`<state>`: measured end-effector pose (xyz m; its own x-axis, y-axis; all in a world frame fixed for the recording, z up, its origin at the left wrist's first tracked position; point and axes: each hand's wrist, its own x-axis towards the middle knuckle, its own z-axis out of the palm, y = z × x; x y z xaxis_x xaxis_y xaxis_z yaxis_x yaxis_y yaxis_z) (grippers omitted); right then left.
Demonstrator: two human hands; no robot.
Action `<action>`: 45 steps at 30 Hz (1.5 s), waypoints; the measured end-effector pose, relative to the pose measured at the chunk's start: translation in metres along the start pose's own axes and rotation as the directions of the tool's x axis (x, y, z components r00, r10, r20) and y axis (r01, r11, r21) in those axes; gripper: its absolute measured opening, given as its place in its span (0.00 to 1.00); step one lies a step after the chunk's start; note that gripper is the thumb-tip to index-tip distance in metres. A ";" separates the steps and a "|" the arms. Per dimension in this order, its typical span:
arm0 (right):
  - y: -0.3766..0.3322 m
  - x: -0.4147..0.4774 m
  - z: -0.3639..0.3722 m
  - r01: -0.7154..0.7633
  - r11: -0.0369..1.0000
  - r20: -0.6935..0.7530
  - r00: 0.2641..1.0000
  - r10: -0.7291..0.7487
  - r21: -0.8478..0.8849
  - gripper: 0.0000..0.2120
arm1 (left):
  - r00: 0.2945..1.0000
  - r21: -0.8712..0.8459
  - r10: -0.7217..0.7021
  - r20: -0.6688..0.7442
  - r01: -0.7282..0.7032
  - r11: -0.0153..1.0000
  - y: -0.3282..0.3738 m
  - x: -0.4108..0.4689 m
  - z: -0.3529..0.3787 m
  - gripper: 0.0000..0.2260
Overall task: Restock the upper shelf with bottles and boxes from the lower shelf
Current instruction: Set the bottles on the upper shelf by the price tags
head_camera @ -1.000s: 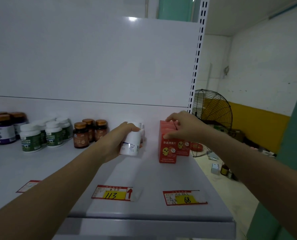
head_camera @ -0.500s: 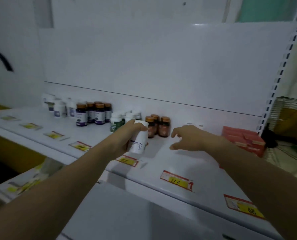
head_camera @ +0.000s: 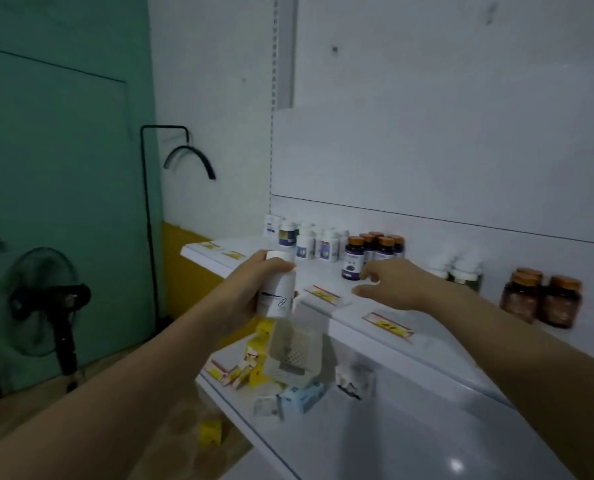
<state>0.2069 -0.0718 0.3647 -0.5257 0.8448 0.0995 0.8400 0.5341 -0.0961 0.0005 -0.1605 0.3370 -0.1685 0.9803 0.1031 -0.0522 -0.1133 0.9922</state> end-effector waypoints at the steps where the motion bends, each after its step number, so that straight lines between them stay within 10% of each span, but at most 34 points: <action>1: -0.021 0.013 0.004 0.016 1.000 -0.004 1.000 -0.016 0.006 0.25 | 1.000 0.009 0.005 -0.014 -0.005 1.000 0.002 0.002 -0.024 0.07; 23: -0.177 0.349 0.052 0.027 0.994 -0.011 1.000 -0.026 0.103 0.23 | 0.998 0.021 0.038 -0.056 -0.037 0.999 0.004 0.242 -0.295 0.06; 45: -0.167 0.519 0.107 -0.541 0.837 0.027 0.841 0.541 0.082 0.24 | 0.928 0.234 0.130 0.349 -0.220 0.947 -0.058 0.562 -0.326 0.13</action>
<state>-0.2205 0.2808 0.3266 0.0086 1.0000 0.0050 0.9765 -0.0073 -0.2156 -0.4124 0.3442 0.3144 0.1802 0.9516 0.2489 0.2184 -0.2855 0.9332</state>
